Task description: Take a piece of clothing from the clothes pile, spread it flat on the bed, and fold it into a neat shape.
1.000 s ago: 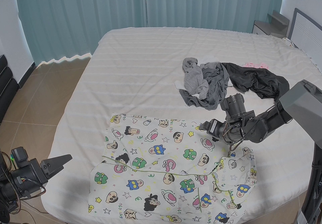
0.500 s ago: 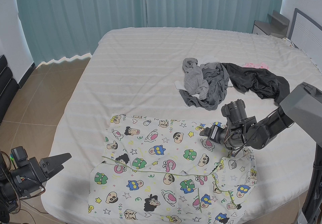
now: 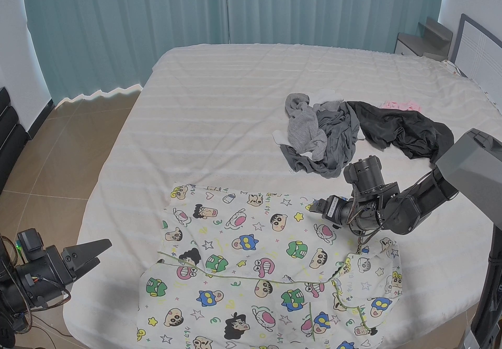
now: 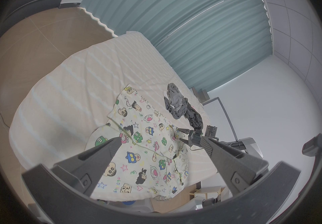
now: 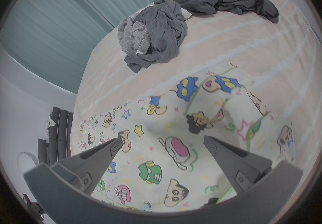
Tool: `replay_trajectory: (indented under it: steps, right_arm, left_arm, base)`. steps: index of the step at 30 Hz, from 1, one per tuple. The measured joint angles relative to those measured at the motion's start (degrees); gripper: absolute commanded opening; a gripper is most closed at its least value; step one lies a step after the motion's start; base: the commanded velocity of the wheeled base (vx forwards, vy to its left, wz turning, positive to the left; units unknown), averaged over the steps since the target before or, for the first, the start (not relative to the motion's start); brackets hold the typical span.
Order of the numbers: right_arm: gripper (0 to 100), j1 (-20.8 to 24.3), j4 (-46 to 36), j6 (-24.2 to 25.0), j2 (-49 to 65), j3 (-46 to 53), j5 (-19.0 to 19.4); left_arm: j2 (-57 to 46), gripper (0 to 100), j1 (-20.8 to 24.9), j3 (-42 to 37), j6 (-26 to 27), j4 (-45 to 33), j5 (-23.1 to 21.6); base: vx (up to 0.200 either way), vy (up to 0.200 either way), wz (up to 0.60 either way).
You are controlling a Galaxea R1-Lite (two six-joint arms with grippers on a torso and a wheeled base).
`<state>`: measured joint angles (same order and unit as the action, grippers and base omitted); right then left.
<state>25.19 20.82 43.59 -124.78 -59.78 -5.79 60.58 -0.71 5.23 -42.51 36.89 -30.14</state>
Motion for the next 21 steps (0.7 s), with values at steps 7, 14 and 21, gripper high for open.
replay_trajectory:
  steps: [7, 14, 21]
  right_arm:
    - [100, 0.11, 0.00, 0.06, 0.02, 0.06, 0.00]
    - [100, 0.78, -0.09, 0.09, -0.41, 0.11, -0.34]
    - [100, -0.05, -0.11, 0.11, -0.57, 0.94, -1.46]
  left_arm:
    - [-0.05, 100, 0.02, -0.09, 0.06, 0.02, 0.00]
    - [-0.07, 100, 0.02, -0.22, 0.12, -0.09, 0.00]
    - [-0.22, 100, 0.02, -0.35, 0.15, -0.24, 0.00]
  base:
    - [0.000, 0.000, 0.00]
    - [0.000, 0.000, 0.00]
    - [0.000, 0.000, 0.00]
